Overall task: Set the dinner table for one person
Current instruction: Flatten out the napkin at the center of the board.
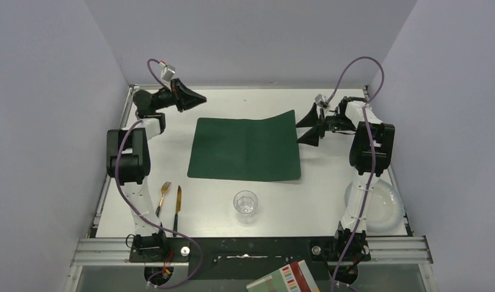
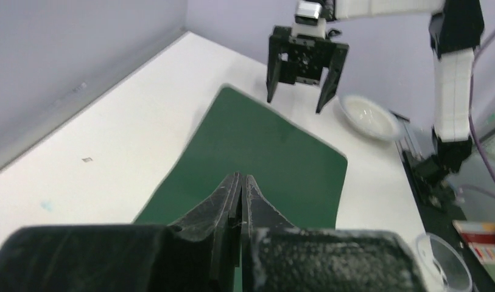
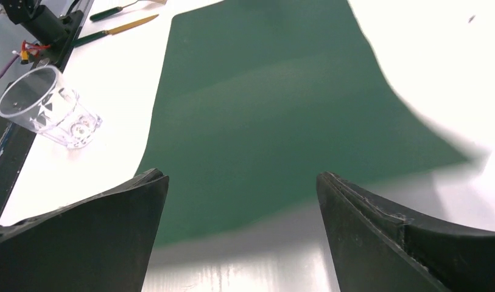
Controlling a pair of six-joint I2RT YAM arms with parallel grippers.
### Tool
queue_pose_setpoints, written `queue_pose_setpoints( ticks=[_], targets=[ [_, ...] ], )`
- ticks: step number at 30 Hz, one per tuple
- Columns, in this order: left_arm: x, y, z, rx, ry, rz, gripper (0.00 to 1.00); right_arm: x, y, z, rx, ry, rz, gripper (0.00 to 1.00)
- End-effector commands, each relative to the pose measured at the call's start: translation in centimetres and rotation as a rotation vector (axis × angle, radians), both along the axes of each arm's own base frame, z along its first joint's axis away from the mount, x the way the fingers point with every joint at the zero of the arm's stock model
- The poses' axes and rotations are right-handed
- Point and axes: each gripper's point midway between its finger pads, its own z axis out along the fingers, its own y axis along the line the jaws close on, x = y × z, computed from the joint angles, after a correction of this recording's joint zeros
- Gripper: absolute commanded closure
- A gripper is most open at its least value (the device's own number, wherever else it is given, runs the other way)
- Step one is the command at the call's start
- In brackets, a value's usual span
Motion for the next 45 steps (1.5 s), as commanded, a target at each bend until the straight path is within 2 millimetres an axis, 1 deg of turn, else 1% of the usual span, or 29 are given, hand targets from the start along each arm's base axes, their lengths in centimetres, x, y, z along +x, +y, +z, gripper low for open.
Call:
queue_pose_setpoints(
  ticks=[1,3,4,6,7,10,11,13,14,15,18,21,23,24,25,27,28,30,31,32,34,36,37,38,39,40,43,44,45],
  targets=[
    [4.2,1.0,9.4,0.003,-0.017,0.222,1.00,1.7,0.3,10.1,0.068,-0.092,-0.040,0.02],
    [7.2,1.6,9.9,0.166,0.046,0.440,1.00,1.9,0.5,12.6,0.058,-0.120,-0.037,0.02],
    [7.8,1.6,10.4,0.272,0.021,0.508,1.00,1.8,0.7,13.4,0.045,-0.125,-0.032,0.02],
    [8.2,1.3,11.6,0.392,0.016,0.578,1.00,1.4,1.2,15.9,0.017,-0.194,-0.016,0.02],
    [8.1,1.4,12.3,0.394,0.038,0.600,1.00,0.9,1.7,16.6,0.008,-0.222,-0.004,0.02],
    [8.1,2.4,13.6,0.390,0.080,0.707,1.00,0.2,2.7,17.9,-0.037,-0.238,0.005,0.03],
    [8.1,3.0,13.1,0.419,0.081,0.773,1.00,0.5,3.0,18.1,-0.066,-0.212,-0.012,0.02],
    [7.9,3.9,13.2,0.463,0.052,0.896,1.00,4.2,3.5,17.4,-0.168,-0.092,-0.209,0.02],
    [7.6,4.0,13.7,0.470,0.029,0.942,1.00,6.8,2.8,17.5,-0.232,-0.055,-0.410,0.02],
    [7.2,4.2,14.2,0.476,0.012,0.983,1.00,8.1,2.3,18.1,-0.270,-0.097,-0.513,0.03],
    [5.7,3.8,15.9,0.468,-0.037,1.028,0.87,8.9,2.2,21.5,-0.234,-0.230,-0.559,0.03],
    [4.3,5.3,17.2,0.476,-0.080,1.099,0.76,11.6,-0.5,25.0,-0.203,-0.267,-0.857,0.02],
    [3.9,7.7,17.3,0.544,-0.155,1.211,0.68,12.7,-2.8,26.7,-0.278,-0.354,-1.083,0.02],
    [3.9,9.7,17.1,0.594,-0.203,1.304,0.58,13.0,-3.8,27.3,-0.315,-0.400,-1.202,0.02],
    [3.9,11.8,16.0,0.629,-0.231,1.413,0.40,13.1,-5.4,27.6,-0.356,-0.432,-1.371,0.02],
    [3.2,15.4,12.9,0.652,-0.228,1.625,0.20,12.2,-7.9,27.7,-0.425,-0.496,-1.654,0.02],
    [2.9,16.0,10.7,0.685,-0.200,1.654,0.20,11.6,-7.9,27.1,-0.471,-0.530,-1.695,0.02],
    [1.9,15.8,6.3,0.738,-0.146,1.620,0.34,10.3,-8.1,26.1,-0.502,-0.548,-1.749,0.02],
    [1.5,15.4,4.4,0.744,-0.139,1.583,0.52,9.4,-8.7,25.4,-0.476,-0.516,-1.805,0.02],
    [0.5,15.0,4.1,0.691,-0.154,1.546,0.68,8.3,-9.8,24.7,-0.442,-0.467,-1.890,0.02],
    [-1.4,14.7,3.1,0.524,-0.138,1.498,0.81,6.8,-12.1,22.6,-0.395,-0.367,-1.995,0.03],
    [-2.8,14.8,3.0,0.378,-0.117,1.496,0.89,6.5,-13.0,21.4,-0.373,-0.311,-1.933,0.02],
    [-2.6,14.7,2.8,0.405,-0.108,1.488,0.87,6.1,-13.0,21.1,-0.361,-0.310,-1.893,0.02],
    [-2.1,15.2,2.3,0.462,-0.071,1.506,0.73,5.6,-12.3,21.3,-0.350,-0.339,-1.841,0.03],
    [-1.9,16.3,1.7,0.501,-0.030,1.566,0.42,4.9,-11.6,21.3,-0.345,-0.371,-1.801,0.02],
    [-1.7,17.4,1.5,0.517,-0.013,1.632,0.37,4.4,-11.2,21.1,-0.356,-0.386,-1.762,0.02],
    [-1.7,18.5,0.8,0.551,0.015,1.698,0.37,3.7,-10.6,18.2,-0.418,-0.307,-1.587,0.02],
    [-1.7,18.0,0.3,0.552,0.035,1.669,0.39,3.2,-10.1,16.7,-0.471,-0.297,-1.484,0.02],
    [-1.7,17.2,-0.4,0.555,0.047,1.605,0.42,2.0,-8.7,13.9,-0.557,-0.260,-1.289,0.01]
  ],
)
